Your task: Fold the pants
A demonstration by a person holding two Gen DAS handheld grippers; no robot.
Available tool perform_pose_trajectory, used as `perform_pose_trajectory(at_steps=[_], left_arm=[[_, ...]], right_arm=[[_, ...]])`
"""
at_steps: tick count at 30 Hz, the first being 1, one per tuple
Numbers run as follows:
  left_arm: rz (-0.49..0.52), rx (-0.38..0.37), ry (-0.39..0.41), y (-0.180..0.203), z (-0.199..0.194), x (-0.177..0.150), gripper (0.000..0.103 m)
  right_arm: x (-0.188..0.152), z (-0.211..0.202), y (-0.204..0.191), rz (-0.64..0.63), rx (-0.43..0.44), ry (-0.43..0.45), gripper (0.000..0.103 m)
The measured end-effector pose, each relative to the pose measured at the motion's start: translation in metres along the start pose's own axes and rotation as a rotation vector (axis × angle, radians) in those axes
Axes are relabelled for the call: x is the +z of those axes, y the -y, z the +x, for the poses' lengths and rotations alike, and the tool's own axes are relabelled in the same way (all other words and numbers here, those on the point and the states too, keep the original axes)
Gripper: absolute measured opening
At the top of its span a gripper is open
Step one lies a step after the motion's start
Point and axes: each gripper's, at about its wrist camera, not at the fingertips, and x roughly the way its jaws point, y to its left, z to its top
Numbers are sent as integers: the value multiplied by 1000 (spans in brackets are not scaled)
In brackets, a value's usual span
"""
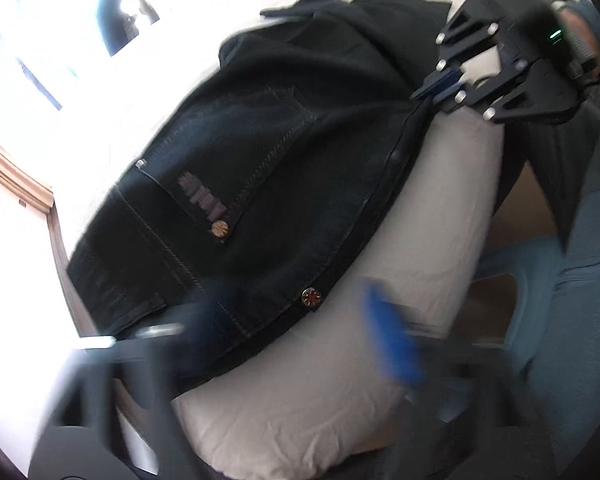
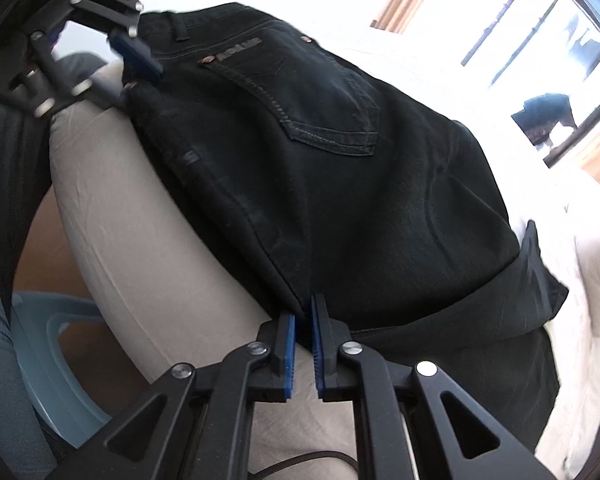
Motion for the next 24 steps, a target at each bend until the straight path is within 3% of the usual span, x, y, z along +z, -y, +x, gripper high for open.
perform_pose_trajectory(at_steps=[4, 6, 8, 10, 11, 12, 13, 17, 21, 24], left_arm=[[-21, 15, 20, -11, -28, 7, 93], [-59, 15, 67, -19, -43, 18, 93], [-109, -12, 124, -26, -52, 38, 93], [-121, -28, 175, -25, -51, 63, 93], [-122, -46, 196, -22, -47, 79, 92], [-124, -65, 206, -20, -41, 92, 91], [-129, -90, 219, -17, -34, 106, 82], [-191, -206, 176, -15, 19, 157, 27], [-248, -269, 71, -16, 75, 176, 24], [-266, -236, -40, -12, 119, 173, 24]], right_arm=[[0, -3, -3, 29, -16, 5, 21], [1, -3, 0, 51, -23, 3, 27], [1, -5, 1, 76, -39, -3, 40], [1, -12, 8, 115, -49, 5, 68], [-1, -18, 12, 140, -34, 24, 73], [-2, -25, 15, 165, -22, 47, 75], [-5, -34, 20, 198, -13, 71, 75], [-21, -56, 49, 369, 12, 114, 75], [-48, -72, 91, 597, 38, 146, 75], [-63, -77, 120, 727, 58, 170, 75]])
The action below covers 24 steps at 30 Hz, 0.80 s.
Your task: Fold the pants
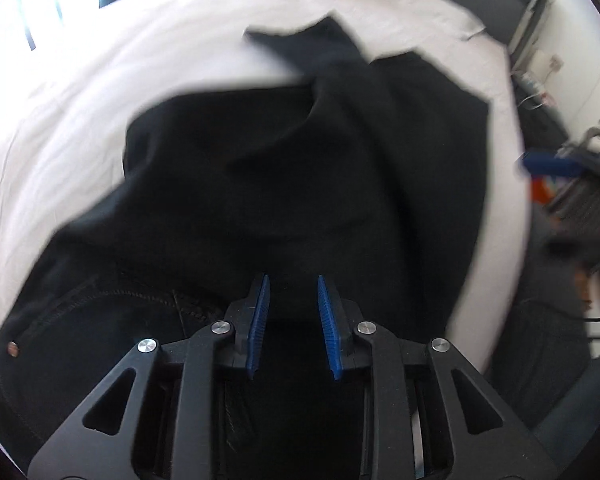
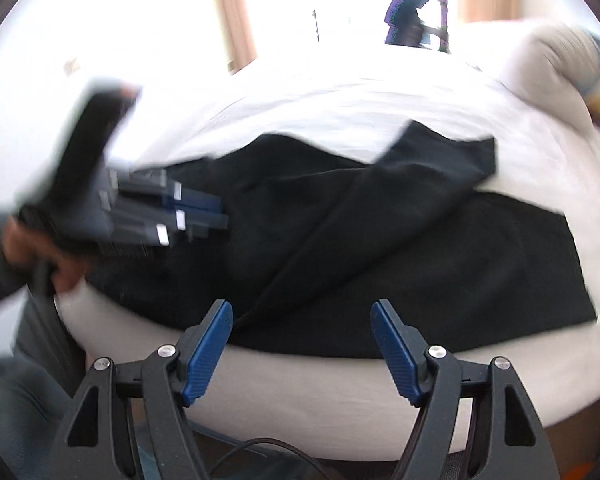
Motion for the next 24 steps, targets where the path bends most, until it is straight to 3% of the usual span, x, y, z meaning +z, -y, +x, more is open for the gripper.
perform_pose_trajectory(at_steps=[3, 7, 10, 13, 16, 24], left_arm=[[-98, -50, 11, -14, 11, -1, 24], [-40, -33, 68, 1, -14, 10, 24], [-53, -38, 91, 3, -17, 19, 24], [-87, -33, 28, -6, 10, 15, 24], [-106, -41, 44, -9, 22, 14, 24], [-126, -72, 31, -11, 25, 12, 24]], right_arm=[[9, -1, 25, 149, 23, 4, 75], [32, -1, 59, 278, 46, 47, 75], [58, -1, 77, 324, 21, 81, 75], [89, 2, 86, 320, -3, 105, 75], [124, 16, 89, 272, -52, 104, 75], [202, 109, 94, 143, -197, -45, 75]])
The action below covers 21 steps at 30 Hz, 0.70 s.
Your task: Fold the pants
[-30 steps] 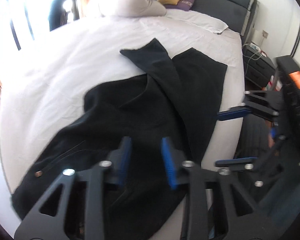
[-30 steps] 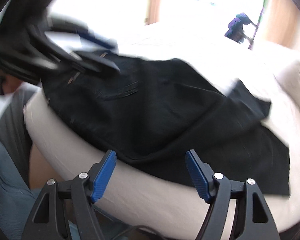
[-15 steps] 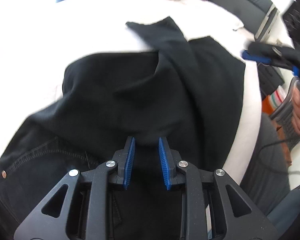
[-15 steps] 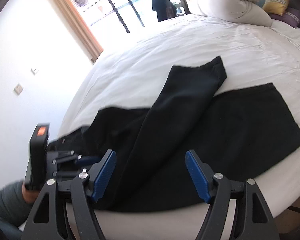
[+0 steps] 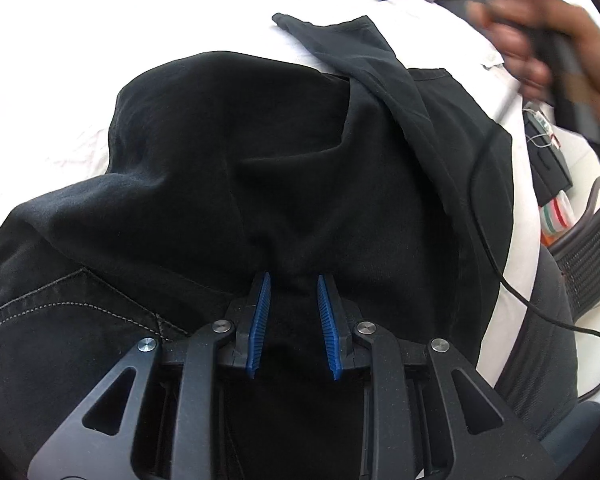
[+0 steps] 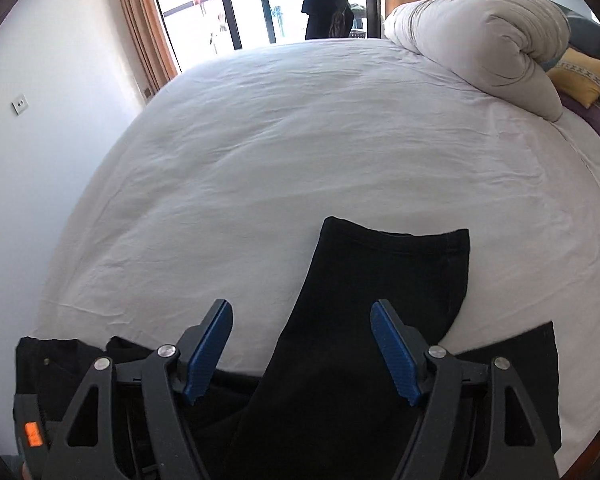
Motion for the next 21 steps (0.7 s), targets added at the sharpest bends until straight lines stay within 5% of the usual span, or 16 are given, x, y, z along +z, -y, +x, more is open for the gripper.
perform_pose_trajectory(at_steps=[7, 17, 21], left_arm=[[19, 2, 30, -2, 3, 1, 24], [24, 0, 46, -2, 0, -4, 24], [25, 1, 49, -1, 1, -4, 24]], right_arm=[[23, 86, 14, 75, -98, -137, 74], [33, 131, 29, 140, -166, -216, 69], [39, 135, 23, 117, -171, -218, 51]])
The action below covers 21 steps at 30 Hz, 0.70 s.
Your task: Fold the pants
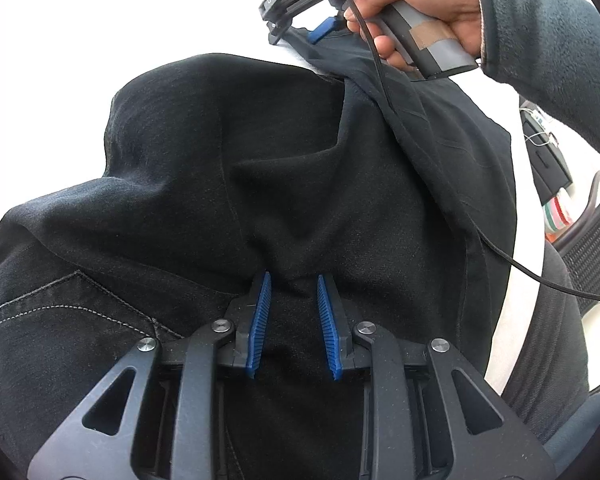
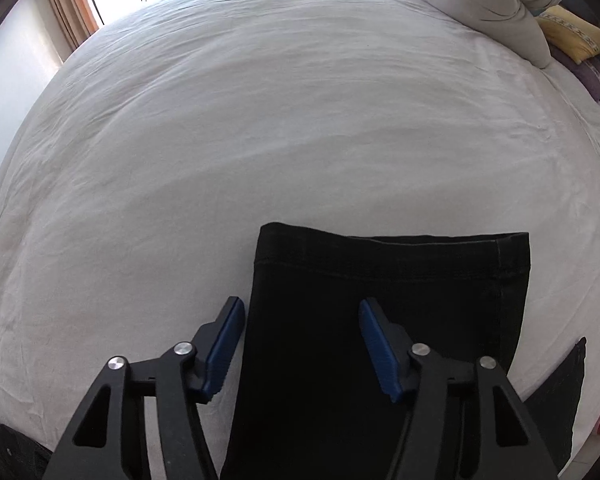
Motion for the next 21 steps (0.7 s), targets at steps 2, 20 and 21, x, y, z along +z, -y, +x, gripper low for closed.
perform_pose_trajectory(at_steps=[2, 20, 21], left_arm=[[1, 1, 1, 0, 1, 0, 24], [-10, 23, 1, 6, -1, 1, 24], [-11, 27, 2, 6, -1, 2, 24]], right_arm=[[3, 0, -1, -14, -1, -9, 36], [-62, -140, 159, 350, 215, 356, 7], [-76, -148, 174, 381, 209, 377, 7]])
